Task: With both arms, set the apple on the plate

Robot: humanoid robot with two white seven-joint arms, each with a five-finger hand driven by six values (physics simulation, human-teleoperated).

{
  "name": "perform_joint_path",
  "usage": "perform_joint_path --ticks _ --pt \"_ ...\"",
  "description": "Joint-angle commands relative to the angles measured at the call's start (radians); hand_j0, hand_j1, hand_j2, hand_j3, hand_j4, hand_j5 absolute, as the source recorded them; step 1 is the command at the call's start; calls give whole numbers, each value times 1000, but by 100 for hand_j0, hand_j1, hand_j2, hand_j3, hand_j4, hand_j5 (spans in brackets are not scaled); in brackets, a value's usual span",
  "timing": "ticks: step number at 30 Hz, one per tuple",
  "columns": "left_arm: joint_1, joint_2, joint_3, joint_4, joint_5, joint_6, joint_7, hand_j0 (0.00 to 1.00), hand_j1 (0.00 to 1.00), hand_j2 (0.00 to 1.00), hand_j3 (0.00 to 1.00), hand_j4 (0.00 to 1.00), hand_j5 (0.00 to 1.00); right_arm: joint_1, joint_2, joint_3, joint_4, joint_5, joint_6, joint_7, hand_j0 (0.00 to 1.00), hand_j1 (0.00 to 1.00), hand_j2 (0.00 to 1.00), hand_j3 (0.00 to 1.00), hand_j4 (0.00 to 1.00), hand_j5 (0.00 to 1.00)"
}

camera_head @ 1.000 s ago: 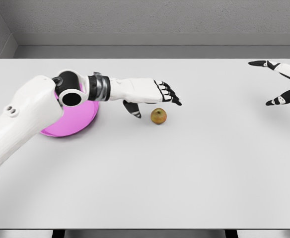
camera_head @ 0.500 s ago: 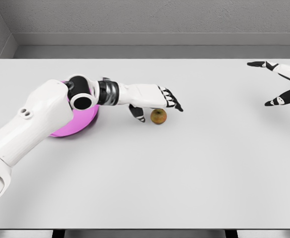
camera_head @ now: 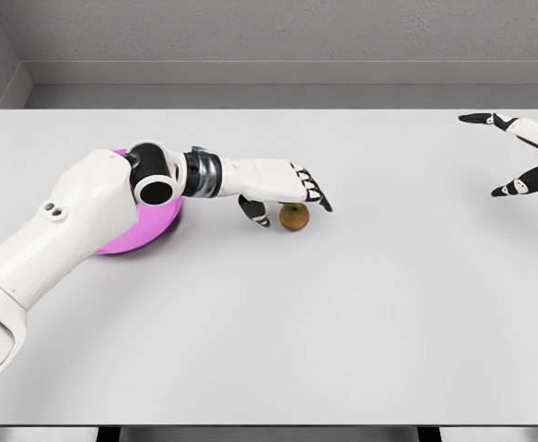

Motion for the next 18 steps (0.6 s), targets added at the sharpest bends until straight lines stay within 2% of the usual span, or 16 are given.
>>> perform_joint_path --ticks 1,11,14,18 --pt "0 -1 1 11 -3 2 1 91 91 91 91 91 91 0 -2 -1 -6 -8 3 0 100 100 100 100 100 100" --pt "2 -13 0 14 -19 2 2 87 87 87 87 87 87 2 -1 1 -18 -8 3 0 100 100 100 100 100 100" --pt "5 -30 0 46 -33 2 2 87 87 87 87 87 87 2 -1 1 -18 -8 3 0 100 100 100 100 100 100" --pt "5 -30 0 48 -33 2 2 87 87 87 87 87 87 6 -2 1 -18 -8 3 0 100 100 100 100 100 100"
